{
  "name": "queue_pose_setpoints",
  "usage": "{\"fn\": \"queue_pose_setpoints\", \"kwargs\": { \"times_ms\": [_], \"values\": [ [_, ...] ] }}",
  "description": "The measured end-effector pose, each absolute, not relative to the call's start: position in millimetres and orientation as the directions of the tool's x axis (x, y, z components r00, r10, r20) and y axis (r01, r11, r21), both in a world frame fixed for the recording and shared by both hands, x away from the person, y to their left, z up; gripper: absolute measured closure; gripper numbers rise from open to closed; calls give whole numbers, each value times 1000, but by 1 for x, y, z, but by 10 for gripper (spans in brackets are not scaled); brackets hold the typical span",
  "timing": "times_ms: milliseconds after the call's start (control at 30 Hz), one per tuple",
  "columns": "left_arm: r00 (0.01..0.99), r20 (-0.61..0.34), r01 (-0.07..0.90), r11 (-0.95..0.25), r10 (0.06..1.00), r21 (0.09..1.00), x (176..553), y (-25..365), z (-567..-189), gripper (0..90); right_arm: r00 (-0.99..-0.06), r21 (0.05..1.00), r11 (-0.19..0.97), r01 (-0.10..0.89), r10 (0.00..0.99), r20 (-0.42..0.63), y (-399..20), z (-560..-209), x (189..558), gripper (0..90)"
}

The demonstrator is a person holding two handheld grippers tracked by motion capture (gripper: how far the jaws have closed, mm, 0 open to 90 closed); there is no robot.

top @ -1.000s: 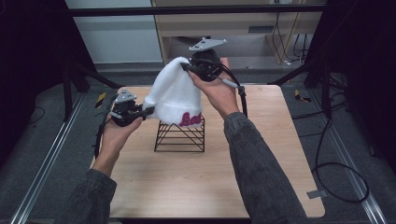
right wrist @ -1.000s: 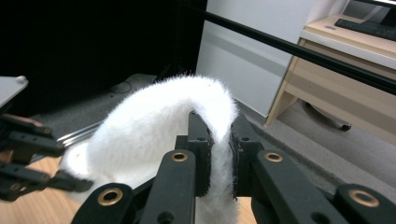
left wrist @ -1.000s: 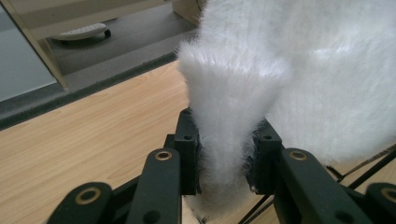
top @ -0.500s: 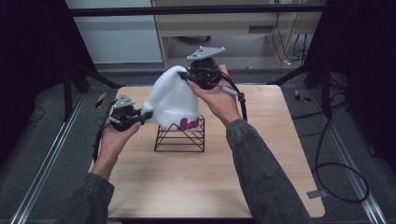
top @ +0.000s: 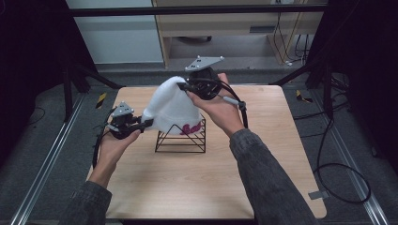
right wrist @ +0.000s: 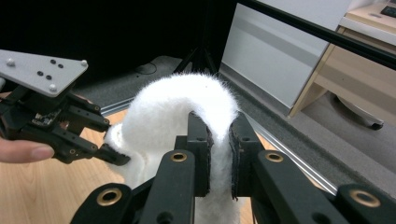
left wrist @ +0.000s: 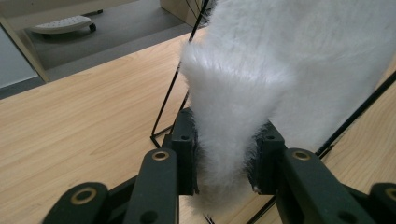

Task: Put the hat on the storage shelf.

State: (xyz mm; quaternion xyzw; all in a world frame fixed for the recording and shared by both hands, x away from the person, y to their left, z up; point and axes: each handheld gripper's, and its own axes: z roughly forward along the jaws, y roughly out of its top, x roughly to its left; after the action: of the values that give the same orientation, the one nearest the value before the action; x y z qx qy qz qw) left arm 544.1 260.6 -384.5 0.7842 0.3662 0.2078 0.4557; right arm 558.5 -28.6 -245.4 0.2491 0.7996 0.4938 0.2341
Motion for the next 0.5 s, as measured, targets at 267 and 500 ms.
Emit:
{"fn": "queue_pose_setpoints", "kwargs": {
  "times_ms": [267, 500],
  "values": [
    [658, -17, 403, -333, 752, 852, 540, 262, -401, 667, -781, 886, 423, 187, 612, -127, -30, -260, 548, 818],
    [660, -33, 423, -335, 751, 842, 538, 265, -412, 656, -790, 870, 450, 201, 600, -128, -29, -271, 542, 818]
  ]
}}
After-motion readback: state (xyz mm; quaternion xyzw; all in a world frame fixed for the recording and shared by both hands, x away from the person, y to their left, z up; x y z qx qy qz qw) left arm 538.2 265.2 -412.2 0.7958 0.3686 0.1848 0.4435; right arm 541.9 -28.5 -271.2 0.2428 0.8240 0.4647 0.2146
